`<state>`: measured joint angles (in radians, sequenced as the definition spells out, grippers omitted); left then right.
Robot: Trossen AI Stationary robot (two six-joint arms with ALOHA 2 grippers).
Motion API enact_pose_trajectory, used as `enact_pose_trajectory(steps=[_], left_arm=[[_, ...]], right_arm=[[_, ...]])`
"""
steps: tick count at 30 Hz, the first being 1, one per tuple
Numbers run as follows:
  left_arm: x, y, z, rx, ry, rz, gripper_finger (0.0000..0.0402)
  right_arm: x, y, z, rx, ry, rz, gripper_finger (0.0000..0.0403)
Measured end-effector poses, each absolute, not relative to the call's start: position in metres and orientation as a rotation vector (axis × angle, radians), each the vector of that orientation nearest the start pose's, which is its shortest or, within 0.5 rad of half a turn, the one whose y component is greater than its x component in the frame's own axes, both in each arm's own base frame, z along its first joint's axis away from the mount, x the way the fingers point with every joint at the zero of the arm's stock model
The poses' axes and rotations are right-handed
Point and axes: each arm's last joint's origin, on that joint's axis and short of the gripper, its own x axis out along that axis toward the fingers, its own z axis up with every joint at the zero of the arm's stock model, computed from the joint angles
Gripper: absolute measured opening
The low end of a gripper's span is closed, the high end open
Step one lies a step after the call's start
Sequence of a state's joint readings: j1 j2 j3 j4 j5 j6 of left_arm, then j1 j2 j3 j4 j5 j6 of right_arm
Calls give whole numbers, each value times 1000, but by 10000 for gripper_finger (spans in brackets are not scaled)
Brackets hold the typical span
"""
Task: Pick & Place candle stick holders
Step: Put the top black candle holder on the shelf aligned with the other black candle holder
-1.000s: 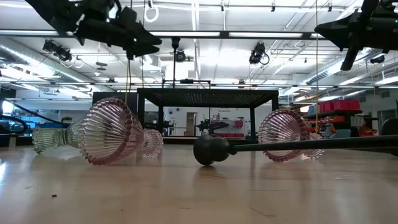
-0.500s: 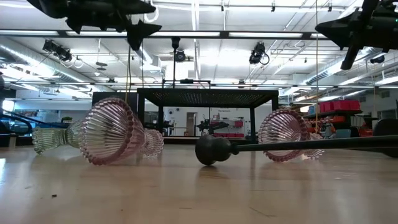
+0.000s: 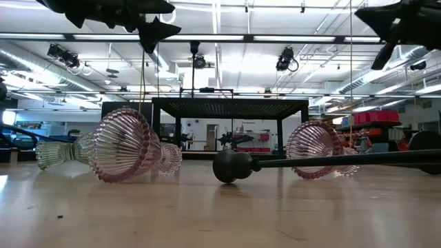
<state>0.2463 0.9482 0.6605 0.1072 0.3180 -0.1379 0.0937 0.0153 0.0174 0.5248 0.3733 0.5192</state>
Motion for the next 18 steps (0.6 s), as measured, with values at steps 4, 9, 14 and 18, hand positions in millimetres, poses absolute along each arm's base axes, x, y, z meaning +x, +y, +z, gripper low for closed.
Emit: enact_pose_trajectory(steps=[4, 9, 14, 18], left_arm=[[209, 36, 289, -180, 182, -73, 248], [210, 29, 289, -173, 184, -79, 248], [211, 23, 289, -169, 185, -63, 248], [212, 17, 288, -163, 185, -53, 248]], right_arm=[[90, -1, 211, 684, -505, -73, 8], [101, 5, 221, 706, -303, 26, 16], [111, 6, 249, 642, 125, -105, 36], [111, 5, 275, 655, 424, -262, 57]])
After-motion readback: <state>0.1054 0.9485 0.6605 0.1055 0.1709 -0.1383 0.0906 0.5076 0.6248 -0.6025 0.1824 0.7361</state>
